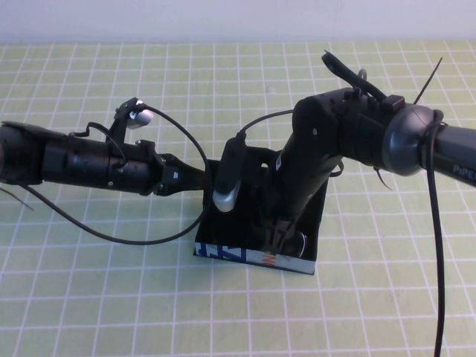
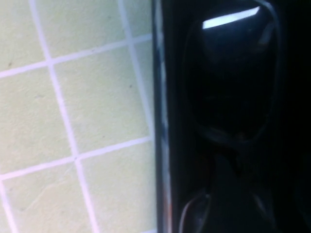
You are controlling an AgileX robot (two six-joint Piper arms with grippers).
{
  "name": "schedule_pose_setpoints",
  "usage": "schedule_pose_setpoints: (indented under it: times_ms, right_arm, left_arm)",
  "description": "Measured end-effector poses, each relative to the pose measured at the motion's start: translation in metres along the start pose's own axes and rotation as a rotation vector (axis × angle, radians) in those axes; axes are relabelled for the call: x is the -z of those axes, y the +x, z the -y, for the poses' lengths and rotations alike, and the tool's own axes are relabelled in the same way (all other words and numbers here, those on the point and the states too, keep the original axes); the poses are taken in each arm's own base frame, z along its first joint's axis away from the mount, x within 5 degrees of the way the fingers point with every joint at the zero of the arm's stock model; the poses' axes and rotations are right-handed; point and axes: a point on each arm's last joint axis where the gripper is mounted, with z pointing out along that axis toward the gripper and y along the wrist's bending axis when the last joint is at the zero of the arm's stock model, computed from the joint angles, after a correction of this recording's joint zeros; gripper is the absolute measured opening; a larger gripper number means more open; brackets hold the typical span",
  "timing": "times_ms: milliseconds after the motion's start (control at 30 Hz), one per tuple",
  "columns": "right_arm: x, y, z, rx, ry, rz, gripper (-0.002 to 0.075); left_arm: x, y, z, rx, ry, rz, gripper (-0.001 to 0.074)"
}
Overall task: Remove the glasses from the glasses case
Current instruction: Pick up the glasses from the glasses case
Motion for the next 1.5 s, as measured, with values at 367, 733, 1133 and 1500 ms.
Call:
schedule_pose_setpoints:
  times_ms: [367, 733, 1133, 1500]
  right_arm:
    - [0.0, -0.003, 0.003, 0.021, 0.038, 0.033, 0.0279]
    - [-0.007, -0.001, 0.004, 0.022, 0.027, 0.019, 0.029]
    - [-0.011, 0.0, 0.004, 0.028, 0.025, 0.009, 0.029]
    - [-0.011, 0.001, 0.003, 0.083, 0.005, -0.019, 0.0199]
  left_arm:
    - [0.0, 0.001, 0.0, -0.003, -0.001, -0.006, -0.0004]
    - [0.0, 0.001, 0.0, -0.007, -0.002, -0.013, -0.0004]
    - [0.0, 0.002, 0.0, -0.01, -0.003, -0.018, -0.0004]
    - [0.0, 0.002, 0.0, -0.01, -0.003, -0.018, -0.0004]
